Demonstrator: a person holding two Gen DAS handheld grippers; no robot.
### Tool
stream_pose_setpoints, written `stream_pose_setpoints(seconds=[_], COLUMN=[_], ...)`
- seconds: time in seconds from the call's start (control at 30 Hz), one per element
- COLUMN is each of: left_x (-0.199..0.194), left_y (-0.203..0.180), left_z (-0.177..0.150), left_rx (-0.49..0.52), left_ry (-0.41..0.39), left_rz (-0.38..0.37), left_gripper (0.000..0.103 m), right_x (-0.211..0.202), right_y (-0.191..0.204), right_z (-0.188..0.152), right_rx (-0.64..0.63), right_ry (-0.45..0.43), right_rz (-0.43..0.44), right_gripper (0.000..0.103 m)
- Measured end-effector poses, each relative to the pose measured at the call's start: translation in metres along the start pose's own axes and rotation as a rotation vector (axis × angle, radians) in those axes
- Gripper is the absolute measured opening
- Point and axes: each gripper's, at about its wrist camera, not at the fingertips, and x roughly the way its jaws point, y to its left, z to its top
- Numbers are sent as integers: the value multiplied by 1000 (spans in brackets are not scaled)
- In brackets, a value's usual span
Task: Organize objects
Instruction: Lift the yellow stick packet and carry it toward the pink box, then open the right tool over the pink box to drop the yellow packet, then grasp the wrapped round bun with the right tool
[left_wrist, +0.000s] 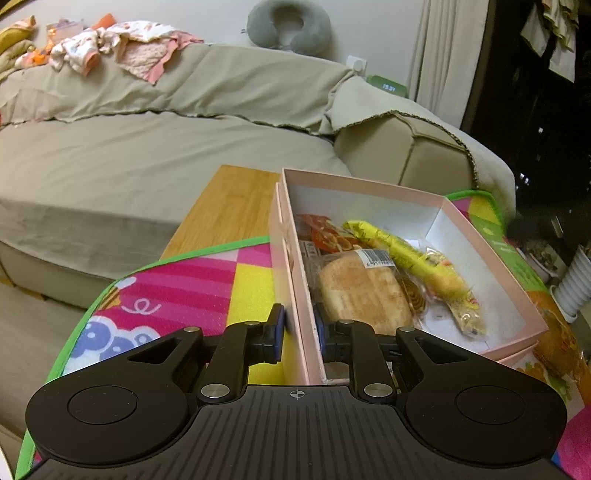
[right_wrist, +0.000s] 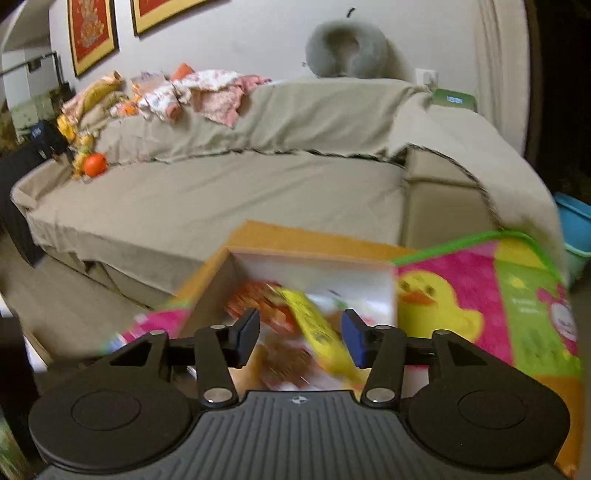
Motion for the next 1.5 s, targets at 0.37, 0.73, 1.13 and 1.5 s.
stream_pose_setpoints(seconds=[0.37, 0.73, 1.13, 1.5], left_x=[1, -1, -1, -2], left_y=[0, -3, -3, -3], left_z=[0, 1, 0, -1], left_rx=[2, 16, 17, 8], left_ry=[6, 17, 17, 11], left_rz=[10, 22, 22, 21], left_gripper=[19, 18, 18, 18], right_x=[-46, -45, -11, -24], right_y=[-105, -141, -144, -112], right_z=[-95, -135, -112, -120], right_rx=[90, 187, 176, 150], right_ry=[73, 102, 88, 78], right_rz=[-264, -293, -167, -98], right_gripper=[87, 88, 101, 103])
